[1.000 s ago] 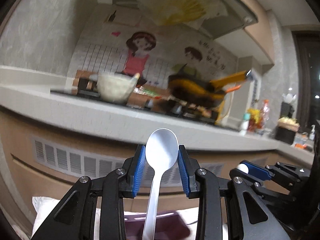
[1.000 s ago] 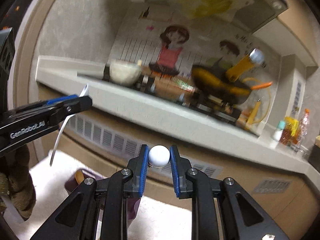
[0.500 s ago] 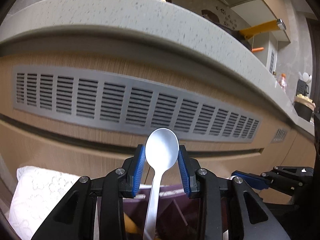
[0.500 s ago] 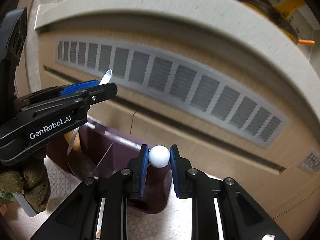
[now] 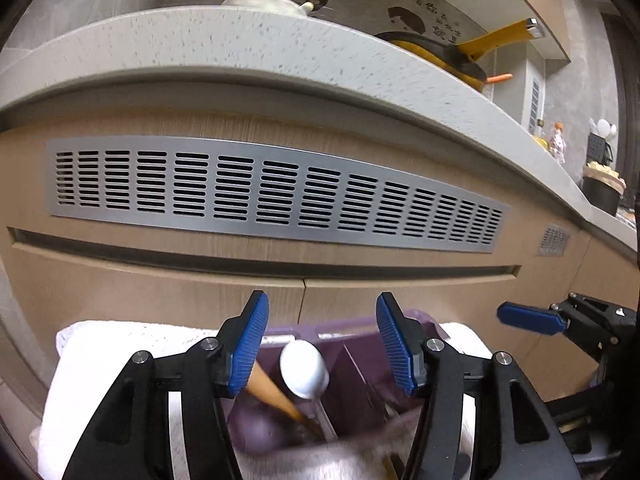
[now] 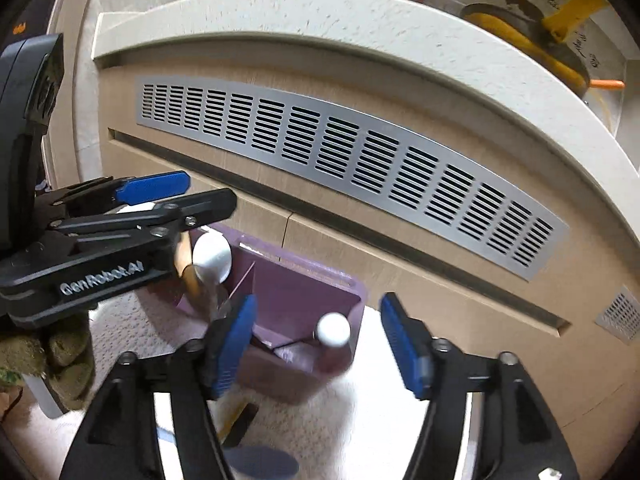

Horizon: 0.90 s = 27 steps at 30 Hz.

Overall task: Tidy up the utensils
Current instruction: 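Carry the white spoon and white ball utensil into the purple caddy and release both, then grasp the blue plastic spoon with the left tool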

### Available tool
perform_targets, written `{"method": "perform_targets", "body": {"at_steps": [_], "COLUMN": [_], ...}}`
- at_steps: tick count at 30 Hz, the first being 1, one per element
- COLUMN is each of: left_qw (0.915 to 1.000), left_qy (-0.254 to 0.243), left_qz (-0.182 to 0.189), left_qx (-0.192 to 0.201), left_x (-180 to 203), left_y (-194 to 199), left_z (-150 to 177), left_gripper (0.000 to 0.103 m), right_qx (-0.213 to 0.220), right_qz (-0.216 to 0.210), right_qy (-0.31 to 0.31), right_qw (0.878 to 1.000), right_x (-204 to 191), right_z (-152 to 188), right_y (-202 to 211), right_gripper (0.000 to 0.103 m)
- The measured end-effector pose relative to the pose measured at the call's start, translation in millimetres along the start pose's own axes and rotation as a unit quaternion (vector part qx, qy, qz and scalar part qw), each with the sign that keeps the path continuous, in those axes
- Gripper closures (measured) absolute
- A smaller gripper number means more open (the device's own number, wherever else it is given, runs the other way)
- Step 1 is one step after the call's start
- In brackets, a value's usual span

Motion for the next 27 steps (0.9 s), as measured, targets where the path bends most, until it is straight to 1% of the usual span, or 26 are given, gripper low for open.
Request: {"method": "perform_targets", "body": {"at_steps": [1, 4, 5, 7, 8, 11, 14, 16, 19, 21, 22, 23, 24, 25, 27], "left_qw": [1.0000, 0.9999, 0.9998, 0.9994, 0.9990, 0.9970, 0.9945, 0.9923, 0.9879, 0.9854, 0.9843, 0.9833, 0.9825, 0.9820, 0.9816], "left_qy": [-0.002, -0.008, -0.010, -0.015, -0.018, -0.036, -0.045, -0.050, -0.054, -0.050, -0.048, -0.045, -0.044, -0.043, -0.047], "left_qz": [0.000, -0.006, -0.010, -0.017, -0.020, -0.035, -0.045, -0.047, -0.052, -0.053, -0.052, -0.050, -0.048, -0.046, -0.039], "left_qx": [-0.003, -0.013, -0.017, -0.028, -0.035, -0.059, -0.083, -0.103, -0.136, -0.154, -0.161, -0.169, -0.175, -0.178, -0.181], "left_x": [0.5, 2.3, 2.6, 2.8, 2.9, 1.2, -2.8, -5.5, -8.6, -11.1, -12.5, -13.3, -13.4, -13.4, -10.7], "left_y": [5.6, 21.4, 26.2, 35.5, 40.4, 54.5, 65.2, 70.5, 76.9, 80.0, 81.7, 83.4, 85.0, 86.4, 88.9], "left_z": [2.2, 10.6, 14.4, 23.4, 29.1, 49.4, 73.7, 91.5, 119.0, 135.1, 141.9, 148.6, 154.1, 158.0, 161.9], "left_gripper": [0.041, 0.040, 0.040, 0.039, 0.037, 0.032, 0.031, 0.031, 0.031, 0.031, 0.031, 0.031, 0.031, 0.031, 0.031], "right_qx": [-0.002, -0.017, -0.022, -0.033, -0.039, -0.054, -0.061, -0.075, -0.097, -0.111, -0.117, -0.121, -0.127, -0.130, -0.134], "right_qz": [0.002, -0.001, -0.004, -0.006, -0.007, -0.018, -0.035, -0.046, -0.049, -0.057, -0.060, -0.063, -0.068, -0.071, -0.078], "right_qy": [-0.002, -0.011, -0.014, -0.022, -0.026, -0.037, -0.058, -0.062, -0.050, -0.036, -0.028, -0.022, -0.019, -0.022, -0.051], "right_qw": [1.000, 1.000, 1.000, 0.999, 0.999, 0.998, 0.996, 0.994, 0.993, 0.992, 0.991, 0.990, 0.989, 0.989, 0.987], "right_x": [0.8, 0.7, 0.5, -0.6, -1.5, -4.8, -2.7, -3.6, -10.5, -22.8, -29.5, -34.0, -39.3, -40.6, -38.0], "right_z": [5.9, 26.4, 32.9, 48.7, 58.0, 81.7, 105.7, 117.5, 131.6, 141.3, 144.5, 145.5, 146.2, 146.1, 140.9], "right_y": [3.5, 8.3, 8.8, 9.6, 9.9, 8.6, 11.5, 10.5, 6.6, 3.4, 1.3, -0.4, -3.5, -5.8, -13.6], "right_gripper": [0.032, 0.027, 0.021, 0.014, 0.012, 0.010, 0.010, 0.010, 0.010, 0.011, 0.017, 0.027, 0.031, 0.034, 0.034]}}
Point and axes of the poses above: each gripper's, at about its wrist camera, not at the fingertips, and y roughly against the way its jaws point, x to its right, z to its underside, the point moved 5 cm from there along -y, roughly the way its jaws point, and after that the axes turned 8 degrees about -x, right-handed, at the moved point
